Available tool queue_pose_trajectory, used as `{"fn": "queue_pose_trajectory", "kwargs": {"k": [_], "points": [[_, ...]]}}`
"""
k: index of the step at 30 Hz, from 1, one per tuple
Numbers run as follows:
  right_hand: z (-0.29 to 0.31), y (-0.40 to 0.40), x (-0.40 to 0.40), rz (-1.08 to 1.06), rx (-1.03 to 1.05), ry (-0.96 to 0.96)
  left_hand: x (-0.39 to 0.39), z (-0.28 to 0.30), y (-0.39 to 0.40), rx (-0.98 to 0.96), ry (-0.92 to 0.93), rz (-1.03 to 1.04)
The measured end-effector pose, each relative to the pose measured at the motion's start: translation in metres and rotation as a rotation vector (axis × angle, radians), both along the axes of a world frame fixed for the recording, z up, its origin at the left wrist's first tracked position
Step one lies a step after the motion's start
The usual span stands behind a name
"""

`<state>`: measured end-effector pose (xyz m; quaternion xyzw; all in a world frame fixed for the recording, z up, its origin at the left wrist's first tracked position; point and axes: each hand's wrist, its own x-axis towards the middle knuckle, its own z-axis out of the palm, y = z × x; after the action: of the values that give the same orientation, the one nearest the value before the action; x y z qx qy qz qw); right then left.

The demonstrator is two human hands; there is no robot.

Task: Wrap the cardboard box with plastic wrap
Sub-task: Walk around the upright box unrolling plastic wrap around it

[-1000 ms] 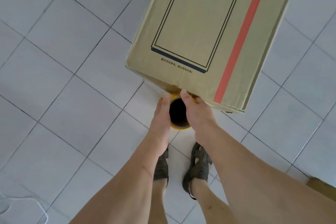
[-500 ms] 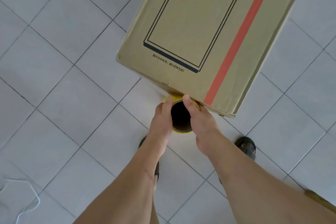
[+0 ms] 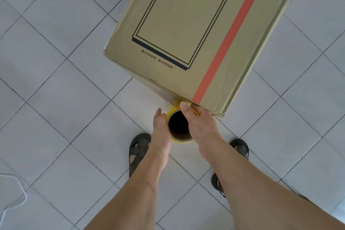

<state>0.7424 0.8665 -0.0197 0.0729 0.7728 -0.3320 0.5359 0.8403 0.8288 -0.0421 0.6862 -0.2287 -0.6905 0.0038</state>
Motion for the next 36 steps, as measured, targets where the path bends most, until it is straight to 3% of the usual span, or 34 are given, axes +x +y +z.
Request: {"fn": "queue_pose_trajectory", "kwargs": {"k": [4,12,15,18,21,27,31,36], "points": [[0.0,0.006,-0.006,-0.03,0.01,-0.05,-0.008,-0.001,0.001,0.014,0.035,-0.011],[0.004,0.03,-0.012,0.098,0.1,0.164,-0.006,-0.003,0.034,0.16,0.097,0.018],[0.002,0.038,-0.015,0.116,0.084,0.131,-0.012,-0.003,0.041,0.09,0.054,0.025],[0.001,0.04,-0.025,-0.009,0.076,-0.012,-0.025,-0.006,0.041,-0.001,0.017,0.027],[0.0,0.041,-0.034,-0.029,0.061,-0.103,-0.033,-0.006,0.041,0.013,0.044,0.092],[0.003,0.05,-0.036,0.134,0.144,0.046,-0.029,0.002,0.063,-0.009,0.208,0.007],[0.004,0.056,-0.04,0.359,0.234,0.188,-0.026,-0.009,0.098,-0.013,0.269,0.032],[0.0,0.078,-0.056,0.277,0.036,0.054,-0.025,-0.02,0.115,-0.119,0.178,0.125]]}}
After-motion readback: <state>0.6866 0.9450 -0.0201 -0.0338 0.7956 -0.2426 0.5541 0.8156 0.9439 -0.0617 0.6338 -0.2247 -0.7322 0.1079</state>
